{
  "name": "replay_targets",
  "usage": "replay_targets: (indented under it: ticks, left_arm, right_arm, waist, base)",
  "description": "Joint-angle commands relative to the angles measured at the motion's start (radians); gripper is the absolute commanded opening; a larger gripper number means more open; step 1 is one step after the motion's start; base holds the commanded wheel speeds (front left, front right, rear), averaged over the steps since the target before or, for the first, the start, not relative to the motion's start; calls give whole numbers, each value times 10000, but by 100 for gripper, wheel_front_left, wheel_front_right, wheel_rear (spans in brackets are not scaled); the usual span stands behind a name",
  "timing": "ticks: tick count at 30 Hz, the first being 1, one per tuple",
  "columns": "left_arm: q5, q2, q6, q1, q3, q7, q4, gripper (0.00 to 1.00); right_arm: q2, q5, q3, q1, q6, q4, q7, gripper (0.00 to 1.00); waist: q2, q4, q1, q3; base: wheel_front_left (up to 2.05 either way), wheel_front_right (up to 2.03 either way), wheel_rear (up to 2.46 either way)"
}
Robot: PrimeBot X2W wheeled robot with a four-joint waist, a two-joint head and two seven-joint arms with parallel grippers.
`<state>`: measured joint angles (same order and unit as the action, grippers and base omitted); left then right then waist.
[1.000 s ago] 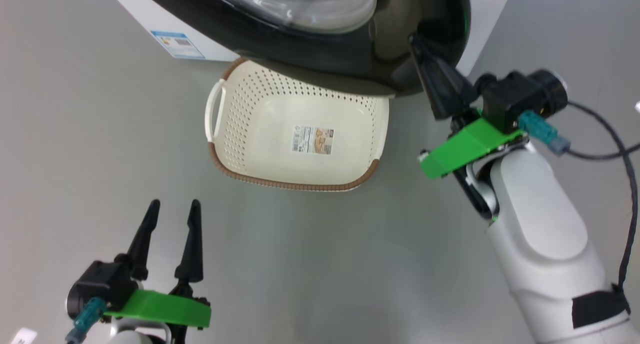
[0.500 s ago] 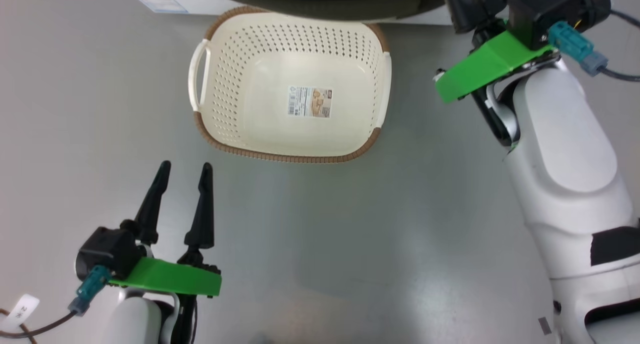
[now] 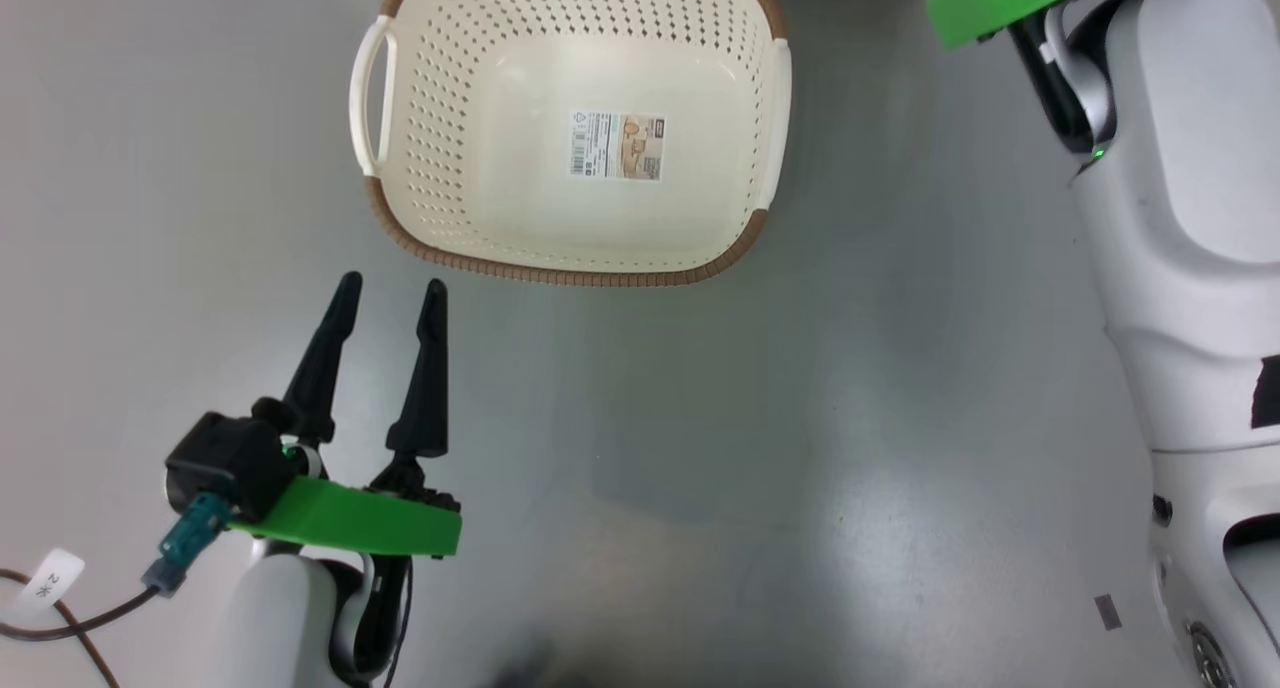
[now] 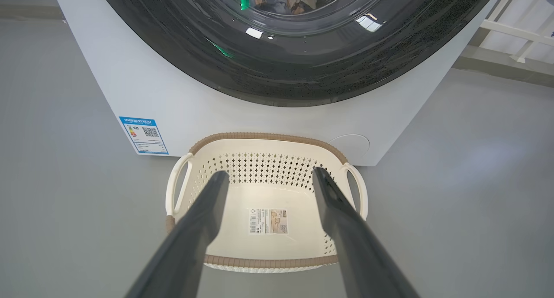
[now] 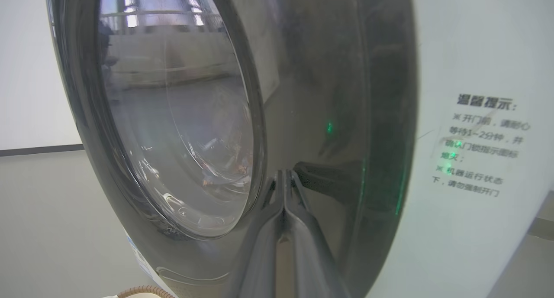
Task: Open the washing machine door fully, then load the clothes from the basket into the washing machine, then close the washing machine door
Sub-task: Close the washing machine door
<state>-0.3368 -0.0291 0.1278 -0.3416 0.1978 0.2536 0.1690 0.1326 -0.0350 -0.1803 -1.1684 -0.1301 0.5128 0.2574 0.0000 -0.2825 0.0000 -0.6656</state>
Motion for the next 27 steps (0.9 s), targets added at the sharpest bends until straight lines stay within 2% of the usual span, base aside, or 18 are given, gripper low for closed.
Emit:
replay_targets:
  ticks: [1,15,27]
  left_arm:
    - [-67,-212,29,-34,-255,82,-230,100]
    - [-156,-212,29,-305,38,82,-244,100]
    - [71,-319,29,-197,-266,82,-376,100]
  right_arm:
    - [-235,118,-48,-169,-6,-194,43,0]
    - [-217,265,256,-1065,-6,124,43,0]
    - [-396,-67,-431,132,-6,-86,43,0]
  waist:
    - [0,-22,0,-124]
    - [0,46,0,-307]
    - [0,424,0,246]
  base:
    - [0,0,0]
    - [0,0,0]
    - [0,0,0]
